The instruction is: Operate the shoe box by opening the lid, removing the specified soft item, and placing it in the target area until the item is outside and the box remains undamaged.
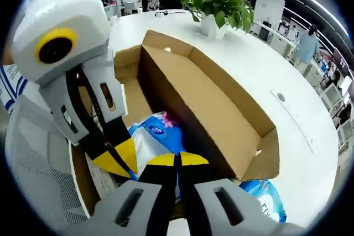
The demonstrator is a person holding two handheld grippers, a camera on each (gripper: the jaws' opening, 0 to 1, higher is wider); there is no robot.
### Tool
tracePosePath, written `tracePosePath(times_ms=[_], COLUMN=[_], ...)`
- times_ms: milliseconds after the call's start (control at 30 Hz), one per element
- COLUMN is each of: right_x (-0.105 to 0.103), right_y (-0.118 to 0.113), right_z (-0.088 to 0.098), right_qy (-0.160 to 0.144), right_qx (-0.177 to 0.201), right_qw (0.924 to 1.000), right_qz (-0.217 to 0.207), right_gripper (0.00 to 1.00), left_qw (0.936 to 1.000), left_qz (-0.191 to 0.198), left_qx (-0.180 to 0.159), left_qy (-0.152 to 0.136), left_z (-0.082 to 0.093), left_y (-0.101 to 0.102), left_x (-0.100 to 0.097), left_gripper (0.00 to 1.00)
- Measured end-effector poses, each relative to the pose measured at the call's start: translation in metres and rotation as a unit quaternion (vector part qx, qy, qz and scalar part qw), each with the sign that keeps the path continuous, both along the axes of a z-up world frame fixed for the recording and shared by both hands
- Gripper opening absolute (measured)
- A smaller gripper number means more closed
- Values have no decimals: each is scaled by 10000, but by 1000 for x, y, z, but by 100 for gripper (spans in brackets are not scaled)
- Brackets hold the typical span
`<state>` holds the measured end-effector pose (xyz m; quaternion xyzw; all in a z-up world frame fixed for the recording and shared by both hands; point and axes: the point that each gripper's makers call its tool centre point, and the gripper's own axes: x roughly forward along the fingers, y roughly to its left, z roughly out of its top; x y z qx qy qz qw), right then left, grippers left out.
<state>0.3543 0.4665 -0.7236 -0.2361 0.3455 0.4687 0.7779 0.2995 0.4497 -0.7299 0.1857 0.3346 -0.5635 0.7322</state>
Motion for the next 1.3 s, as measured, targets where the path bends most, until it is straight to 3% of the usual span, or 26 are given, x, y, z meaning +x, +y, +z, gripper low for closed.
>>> tracePosePath(times_ms=[267, 867, 1300], right_x=[2, -1, -8], right_y=[7, 16, 4], right_z=[16, 75, 114], right_qy=[-144, -515, -641], right_qx=[138, 357, 553], right_qw=[9998, 9973, 9953], right_qz=[70, 391, 464], right_gripper=[0, 0, 0], left_qw=[9999, 9984, 9978], left_qz=[21, 121, 228], left_qx=[40, 60, 143], left_qy=[-157, -552, -608], left_z=[15, 66, 103], left_y=[7, 17, 7], left_x=[1, -1, -6], left_gripper=[0, 0, 0])
